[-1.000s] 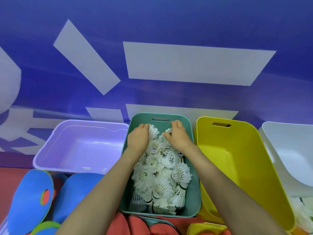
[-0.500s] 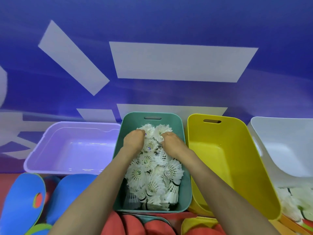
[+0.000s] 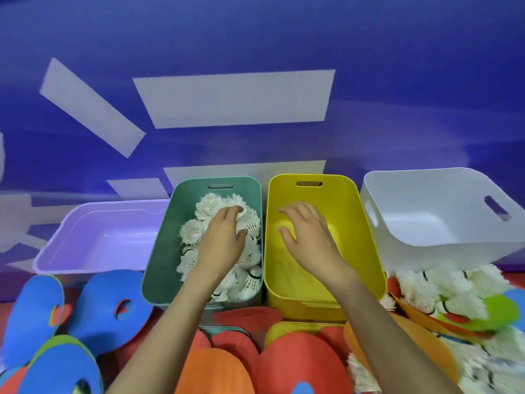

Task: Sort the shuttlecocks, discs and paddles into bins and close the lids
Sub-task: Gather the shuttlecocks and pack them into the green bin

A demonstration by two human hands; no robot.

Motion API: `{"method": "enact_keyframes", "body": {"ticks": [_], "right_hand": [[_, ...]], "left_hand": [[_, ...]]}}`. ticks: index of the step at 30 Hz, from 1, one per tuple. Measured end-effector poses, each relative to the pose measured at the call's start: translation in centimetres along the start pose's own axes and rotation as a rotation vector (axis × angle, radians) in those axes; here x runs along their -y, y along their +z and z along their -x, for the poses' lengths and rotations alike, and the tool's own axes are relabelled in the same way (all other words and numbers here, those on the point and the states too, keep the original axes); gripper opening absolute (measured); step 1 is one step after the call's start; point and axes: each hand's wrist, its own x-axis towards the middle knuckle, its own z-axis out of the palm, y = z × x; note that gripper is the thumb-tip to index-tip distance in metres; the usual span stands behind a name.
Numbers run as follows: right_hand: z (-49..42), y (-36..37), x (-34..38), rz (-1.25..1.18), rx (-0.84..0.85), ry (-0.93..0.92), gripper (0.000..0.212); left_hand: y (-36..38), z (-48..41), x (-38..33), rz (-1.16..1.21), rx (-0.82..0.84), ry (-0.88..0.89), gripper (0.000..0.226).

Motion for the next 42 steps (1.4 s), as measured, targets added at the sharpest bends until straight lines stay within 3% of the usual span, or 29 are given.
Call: {"method": "enact_keyframes", "body": {"ticks": [7,13,18,22,28,35,42], "right_hand": [[10.3,-8.0,-10.5,-0.045,-0.192,0.133,0.035],[17.1,-10.5,-19.2,-0.016,-0.164,0.31,0.032],[19.4,-9.7,-23.9,0.021,-0.035,0.443,0.035],[19.3,-8.6,-26.0,0.023,0.145,0.552,0.042],[18.7,-7.5,-27.4,-0.043,0.258,0.559,0.043],[18.1,-7.7,-27.8,-0.044,0.25,0.545,0.04],[18.7,-9.4,-25.8,-0.118,-0.229,0.376,0.024]], "left_hand": [[6.2,6.4,-13.8,0.184,-0.062,0.283,0.033],[13.7,10.5,-21.7,0.234,0.116,0.4,0.027],[19.9,11.4,-23.9,0.122,0.365,0.263,0.037],[22.9,11.1,-24.9,0.089,0.39,0.202,0.034],[25.1,9.9,-25.5,0.079,0.54,0.111,0.029],[24.7,9.9,-25.6,0.206,0.314,0.043,0.016],[21.9,11.4,-25.4,0.362,0.074,0.137,0.012]]}}
